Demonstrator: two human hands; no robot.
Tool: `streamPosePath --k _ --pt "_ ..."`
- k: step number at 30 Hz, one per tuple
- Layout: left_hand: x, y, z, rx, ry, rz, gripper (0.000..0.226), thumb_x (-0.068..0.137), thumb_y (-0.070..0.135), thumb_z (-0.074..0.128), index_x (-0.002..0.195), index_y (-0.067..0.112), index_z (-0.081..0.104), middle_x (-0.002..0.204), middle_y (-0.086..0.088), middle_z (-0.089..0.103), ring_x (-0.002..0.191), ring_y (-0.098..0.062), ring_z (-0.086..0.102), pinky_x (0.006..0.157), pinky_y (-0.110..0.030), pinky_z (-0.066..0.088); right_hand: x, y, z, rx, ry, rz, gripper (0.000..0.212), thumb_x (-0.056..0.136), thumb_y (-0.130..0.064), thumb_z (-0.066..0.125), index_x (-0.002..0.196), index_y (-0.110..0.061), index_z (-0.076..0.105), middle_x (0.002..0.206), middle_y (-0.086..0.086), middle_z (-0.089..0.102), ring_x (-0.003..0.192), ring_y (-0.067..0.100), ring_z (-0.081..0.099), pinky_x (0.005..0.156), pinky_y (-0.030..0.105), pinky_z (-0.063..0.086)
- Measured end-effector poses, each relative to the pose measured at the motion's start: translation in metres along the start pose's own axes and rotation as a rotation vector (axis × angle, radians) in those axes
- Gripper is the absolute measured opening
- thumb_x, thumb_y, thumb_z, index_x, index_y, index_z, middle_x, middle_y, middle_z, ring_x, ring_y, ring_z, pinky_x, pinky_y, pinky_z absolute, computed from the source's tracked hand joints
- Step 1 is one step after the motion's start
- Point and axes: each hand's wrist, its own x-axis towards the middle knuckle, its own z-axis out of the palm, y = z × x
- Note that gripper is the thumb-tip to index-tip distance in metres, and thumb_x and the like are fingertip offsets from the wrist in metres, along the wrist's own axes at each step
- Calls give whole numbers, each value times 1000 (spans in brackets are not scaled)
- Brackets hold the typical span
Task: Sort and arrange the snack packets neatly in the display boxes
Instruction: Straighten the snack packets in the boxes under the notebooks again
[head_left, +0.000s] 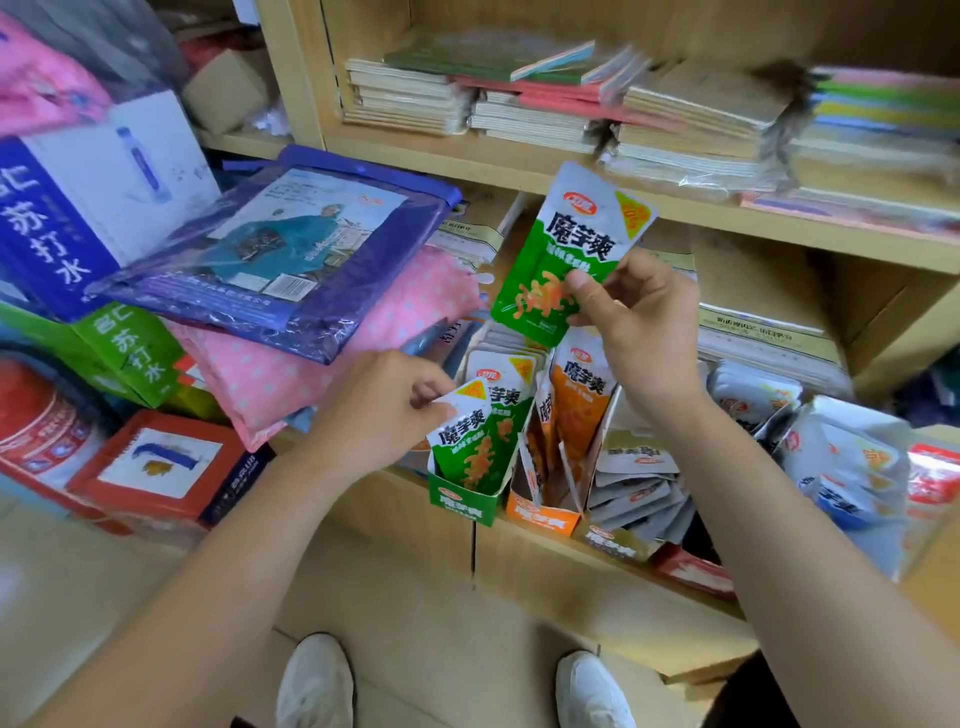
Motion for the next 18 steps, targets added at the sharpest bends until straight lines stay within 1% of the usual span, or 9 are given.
streamPosePath --k 4,6,8,10,11,13,14,16,18 --pt "-7 0 -8 -95 -92 62 13 78 20 87 85 29 83 71 15 73 66 1 66 63 -16 49 -5 2 6 8 -45 40 22 93 -6 69 91 15 62 85 31 66 83 36 71 70 35 62" --pt "-11 -1 -12 -138 -141 81 14 78 16 87 87 26 83 75 14 75 67 -2 67 64 -17 50 -6 0 9 -1 -79 53 27 93 -6 69 85 17 58 80 28 67 78 28 74 69 36 62" --pt "-12 -5 -15 -179 -178 82 16 77 15 87 89 25 83 79 14 75 69 -5 68 66 -23 53 -7 1 11 -4 -102 68 28 92 -4 70 80 17 56 75 23 68 72 22 74 65 30 61" --pt "-11 -9 -15 -192 -171 83 16 77 15 86 91 24 83 80 15 75 69 -5 67 66 -20 50 -9 3 12 -36 -151 89 27 91 -5 71 76 13 57 75 28 67 70 25 73 62 30 59" --pt "-11 -10 -14 -195 -151 87 17 78 15 86 91 24 83 80 16 74 68 -4 66 65 -17 48 -9 6 13 -67 -200 113 24 90 -6 73 75 9 60 76 28 68 70 27 73 62 34 59" --pt "-9 -10 -12 -209 -87 93 18 79 13 85 92 26 82 78 17 73 66 -1 65 63 -12 45 -12 14 14 -153 -320 185 7 86 -12 78 82 -9 73 81 16 75 76 27 74 69 42 61" --pt "-8 -9 -11 -217 -52 90 18 79 12 84 92 25 82 78 17 73 66 0 64 63 -12 45 -14 16 15 -190 -353 217 8 84 -15 80 90 -14 76 85 9 77 80 24 74 74 42 61" --pt "-5 -10 -9 -226 2 91 17 81 12 83 93 24 82 80 12 74 69 -3 65 66 -21 48 -13 20 15 -239 -316 229 20 82 -20 83 100 -16 76 90 2 77 83 20 73 81 41 60" --pt "-3 -9 -7 -248 33 99 14 83 15 81 93 24 81 84 10 75 77 -9 70 72 -33 55 -12 12 15 -219 -254 166 21 83 -17 81 103 -15 75 87 2 75 80 22 70 77 37 58"
